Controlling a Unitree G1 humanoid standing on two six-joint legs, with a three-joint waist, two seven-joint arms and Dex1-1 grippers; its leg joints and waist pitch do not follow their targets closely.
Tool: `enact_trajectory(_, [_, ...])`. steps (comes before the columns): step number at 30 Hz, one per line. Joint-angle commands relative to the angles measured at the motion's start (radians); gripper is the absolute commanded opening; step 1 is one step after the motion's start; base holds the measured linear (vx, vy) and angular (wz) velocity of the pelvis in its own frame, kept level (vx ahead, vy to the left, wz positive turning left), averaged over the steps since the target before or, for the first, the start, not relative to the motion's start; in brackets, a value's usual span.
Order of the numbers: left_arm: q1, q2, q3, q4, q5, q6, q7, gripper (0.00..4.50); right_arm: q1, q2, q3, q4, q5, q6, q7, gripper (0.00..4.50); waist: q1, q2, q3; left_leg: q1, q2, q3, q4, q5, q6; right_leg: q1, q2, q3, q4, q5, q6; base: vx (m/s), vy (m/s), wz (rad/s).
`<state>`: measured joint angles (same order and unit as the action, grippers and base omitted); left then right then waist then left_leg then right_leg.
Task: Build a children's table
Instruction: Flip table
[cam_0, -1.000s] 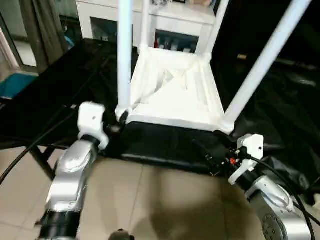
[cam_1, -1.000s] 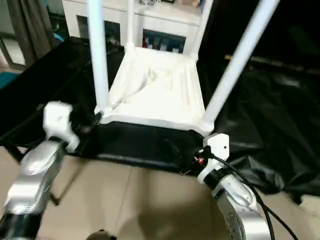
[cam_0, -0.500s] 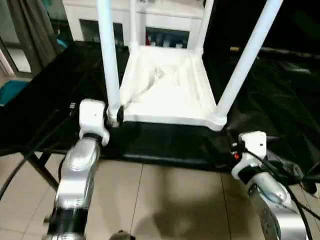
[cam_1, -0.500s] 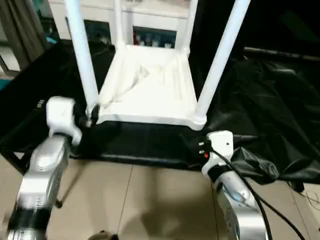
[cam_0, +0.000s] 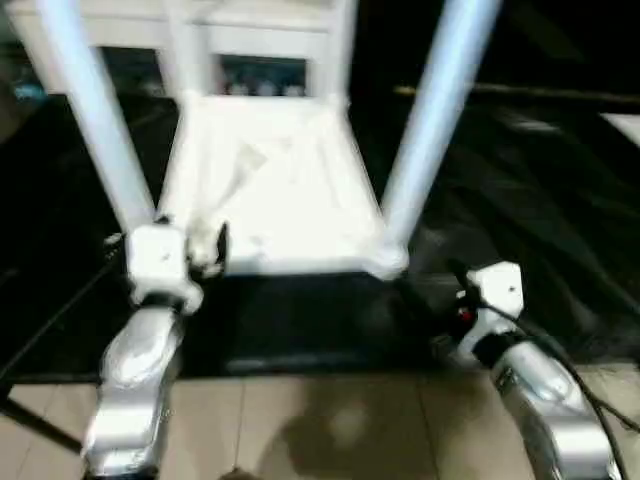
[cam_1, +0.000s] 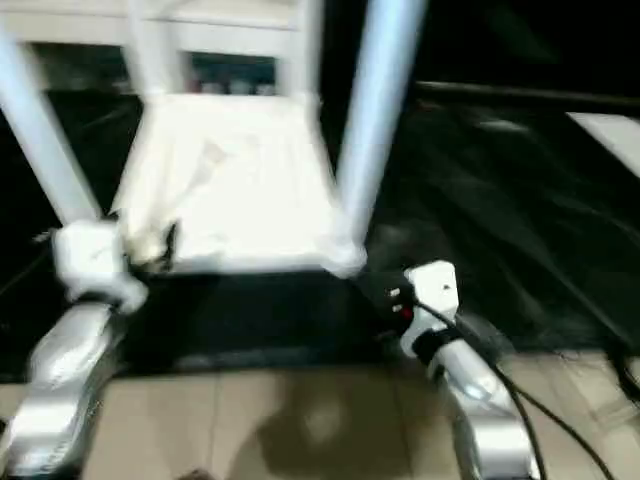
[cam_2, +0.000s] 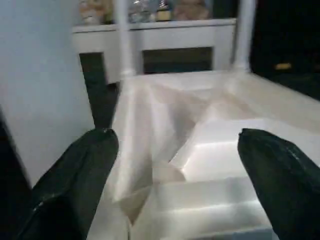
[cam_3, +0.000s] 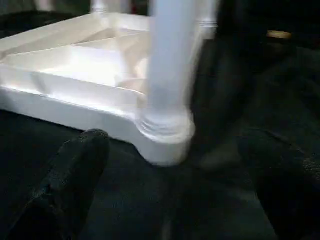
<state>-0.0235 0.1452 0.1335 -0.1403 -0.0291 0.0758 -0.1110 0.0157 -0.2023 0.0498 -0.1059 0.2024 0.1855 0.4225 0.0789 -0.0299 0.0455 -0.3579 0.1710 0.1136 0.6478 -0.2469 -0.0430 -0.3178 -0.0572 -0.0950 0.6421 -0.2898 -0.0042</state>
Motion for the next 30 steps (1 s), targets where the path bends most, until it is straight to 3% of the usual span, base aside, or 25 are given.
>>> enact_trajectory(1, [0.068,-0.022,0.009,-0.074,-0.059,-0.017,-0.034,4.45,0.027,-0.024,0.002,-0.027,0.027,0.001,0.045,4.5,-0.016,0.008,-0.095,0.145,0.148,-0.131,-0.009,1.108,0.31,-0.111,-0.087,0.099,0.017,0.35,-0.045,0.235,-0.004,-0.06])
enact_trajectory(2, [0.068,-0.022,0.009,-0.074,-0.059,-0.017,-0.034,4.45,0.027,-0.024,0.002,-0.027,0.027,0.001,0.045,4.5,-0.016,0.008,-0.095,0.145,0.148,-0.131,-0.009,1.108,0.31,-0.111,-0.087,0.099,0.017,0.35,-0.045,0.235,-0.004,-0.06])
enact_trajectory(3, [0.101,-0.027,-0.001,-0.098,-0.086,-0.03,-0.059,4.45,0.034,-0.035,0.005,-0.033,0.036,0.004,0.066,4.5,0.0,-0.019,-0.087,0.071,0.025,-0.093,0.008,1.174,0.26,-0.069,-0.069,0.128,-0.005,0.536,0.006,0.099,0.016,-0.16])
enact_trajectory(4, [0.123,-0.031,-0.008,-0.115,-0.103,-0.038,-0.075,4.45,0.04,-0.043,0.006,-0.037,0.044,0.006,0.082,4.5,0.01,-0.035,-0.077,0.041,-0.018,-0.055,0.0,1.004,0.224,-0.049,-0.044,0.128,-0.019,0.588,0.013,0.061,-0.008,-0.03])
enact_trajectory(5, [0.149,-0.03,-0.02,-0.131,-0.114,-0.052,-0.092,4.45,0.044,-0.05,0.005,-0.039,0.046,0.005,0.091,4.5,0.019,-0.041,-0.076,0.014,-0.038,-0.023,-0.022,0.721,0.162,-0.012,-0.03,0.136,-0.021,0.688,-0.002,0.061,-0.008,-0.03])
enact_trajectory(6, [0.149,-0.03,-0.02,-0.131,-0.114,-0.052,-0.092,4.45,0.044,-0.05,0.005,-0.039,0.046,0.005,0.091,4.5,0.022,-0.041,-0.075,0.01,-0.031,-0.017,-0.032,0.605,0.131,-0.004,-0.034,0.136,-0.023,0.703,-0.016,0.0,0.0,0.0])
enact_trajectory(7, [0.185,-0.028,-0.04,-0.148,-0.117,-0.065,-0.108,4.45,0.049,-0.06,0.001,-0.043,0.059,0.01,0.11,4.5,0.019,-0.046,-0.069,0.001,-0.013,-0.007,-0.055,0.414,0.074,0.008,-0.036,0.139,-0.029,0.695,-0.037,-0.013,-0.063,0.06])
enact_trajectory(8, [0.203,-0.03,-0.05,-0.154,-0.119,-0.073,-0.115,4.45,0.052,-0.067,-0.001,-0.044,0.061,0.009,0.118,4.5,0.015,-0.04,-0.056,-0.009,0.001,-0.009,-0.08,0.237,0.019,0.018,-0.041,0.132,-0.038,0.6,-0.051,-0.013,-0.063,0.06])
enact_trajectory(9, [0.211,-0.031,-0.056,-0.157,-0.118,-0.077,-0.115,4.45,0.052,-0.071,-0.005,-0.043,0.06,0.007,0.118,4.5,0.012,-0.034,-0.043,0.003,0.017,-0.009,-0.102,0.056,-0.021,0.008,-0.045,0.123,-0.059,0.399,-0.055,-0.043,-0.07,-0.01])
enact_trajectory(10, [0.211,-0.031,-0.056,-0.157,-0.118,-0.077,-0.115,4.45,0.052,-0.071,-0.005,-0.043,0.06,0.007,0.118,4.5,0.009,-0.034,-0.038,0.01,0.023,-0.008,-0.11,-0.021,-0.029,0.003,-0.047,0.121,-0.068,0.292,-0.061,0.0,0.0,0.0])
enact_trajectory(11, [0.213,-0.033,-0.06,-0.156,-0.115,-0.079,-0.112,4.45,0.049,-0.072,-0.012,-0.038,0.059,0.005,0.114,4.5,0.007,-0.038,-0.033,0.017,0.03,-0.004,-0.119,-0.122,-0.031,-0.001,-0.051,0.126,-0.08,0.123,-0.075,0.0,0.0,0.0])
enact_trajectory(12, [0.212,-0.033,-0.059,-0.159,-0.106,-0.079,-0.104,4.45,0.038,-0.075,-0.02,-0.024,0.045,-0.002,0.102,4.5,0.01,-0.035,-0.03,0.016,0.036,0.002,-0.125,-0.155,-0.029,-0.004,-0.053,0.128,-0.088,0.016,-0.081,-0.072,-0.04,0.04])
enact_trajectory(14, [0.208,-0.036,-0.042,-0.153,-0.101,-0.084,-0.092,4.45,0.03,-0.077,-0.021,-0.017,0.048,-0.007,0.104,4.5,0.01,-0.033,-0.028,0.018,0.044,0.011,-0.129,-0.19,-0.03,-0.017,-0.052,0.129,-0.093,-0.08,-0.088,-0.109,-0.024,0.05])
enact_trajectory(15, [0.207,-0.037,-0.035,-0.151,-0.099,-0.086,-0.088,4.45,0.027,-0.077,-0.021,-0.014,0.049,-0.008,0.106,4.5,0.008,-0.035,-0.027,0.013,0.046,0.012,-0.132,-0.203,-0.034,-0.018,-0.052,0.127,-0.096,-0.12,-0.087,-0.08,-0.002,0.04])
enact_trajectory(18, [0.206,-0.035,0.01,-0.13,-0.082,-0.101,-0.048,4.45,0.034,-0.091,-0.023,-0.028,0.086,0.0,0.149,4.5,0.007,-0.034,-0.028,0.01,0.046,0.013,-0.133,-0.227,-0.038,-0.024,-0.053,0.128,-0.1,-0.156,-0.076,-0.042,0.004,0.0])
enact_trajectory(22, [0.168,-0.003,0.107,-0.073,-0.045,-0.099,0.059,4.45,0.059,-0.147,0.008,-0.078,0.168,0.061,0.298,4.5,0.008,-0.033,-0.031,0.006,0.043,0.012,-0.129,-0.211,-0.022,-0.024,-0.049,0.128,-0.098,-0.106,-0.073,0.0,0.0,0.0])
enact_trajectory(25, [0.129,0.021,0.128,-0.04,-0.059,-0.085,0.058,4.45,0.045,-0.149,0.013,-0.069,0.169,0.061,0.31,4.5,0.009,-0.037,-0.034,0.001,0.039,0.012,-0.127,-0.173,-0.011,-0.024,-0.051,0.127,-0.096,-0.081,-0.073,0.0,0.0,0.0])
enact_trajectory(26, [0.111,0.032,0.136,-0.025,-0.068,-0.078,0.055,4.45,0.038,-0.147,0.014,-0.062,0.168,0.059,0.312,4.5,0.011,-0.035,-0.038,0.006,0.041,0.012,-0.124,-0.138,-0.013,-0.027,-0.051,0.125,-0.092,-0.041,-0.083,0.0,0.0,0.0])
enact_trajectory(27, [0.03,0.072,0.141,0.033,-0.085,-0.031,0.027,4.45,0.005,-0.134,0.018,-0.032,0.163,0.049,0.309,4.5,0.011,-0.035,-0.04,0.007,0.039,0.012,-0.123,-0.115,-0.016,-0.028,-0.049,0.124,-0.086,-0.004,-0.092,0.0,0.0,0.0])
enact_trajectory(29, [0.021,0.075,0.141,0.039,-0.087,-0.027,0.025,4.45,0.002,-0.133,0.019,-0.029,0.162,0.048,0.309,4.5,0.011,-0.035,-0.043,0.01,0.036,0.013,-0.119,-0.09,-0.018,-0.03,-0.048,0.123,-0.08,0.037,-0.102,0.0,0.0,0.0])
enact_trajectory(30, [-0.01,0.085,0.143,0.06,-0.093,-0.015,0.019,4.45,-0.009,-0.129,0.022,-0.019,0.162,0.045,0.308,4.5,0.011,-0.036,-0.043,0.004,0.039,0.013,-0.121,-0.066,-0.021,-0.023,-0.049,0.12,-0.074,0.105,-0.116,0.0,0.0,0.0])
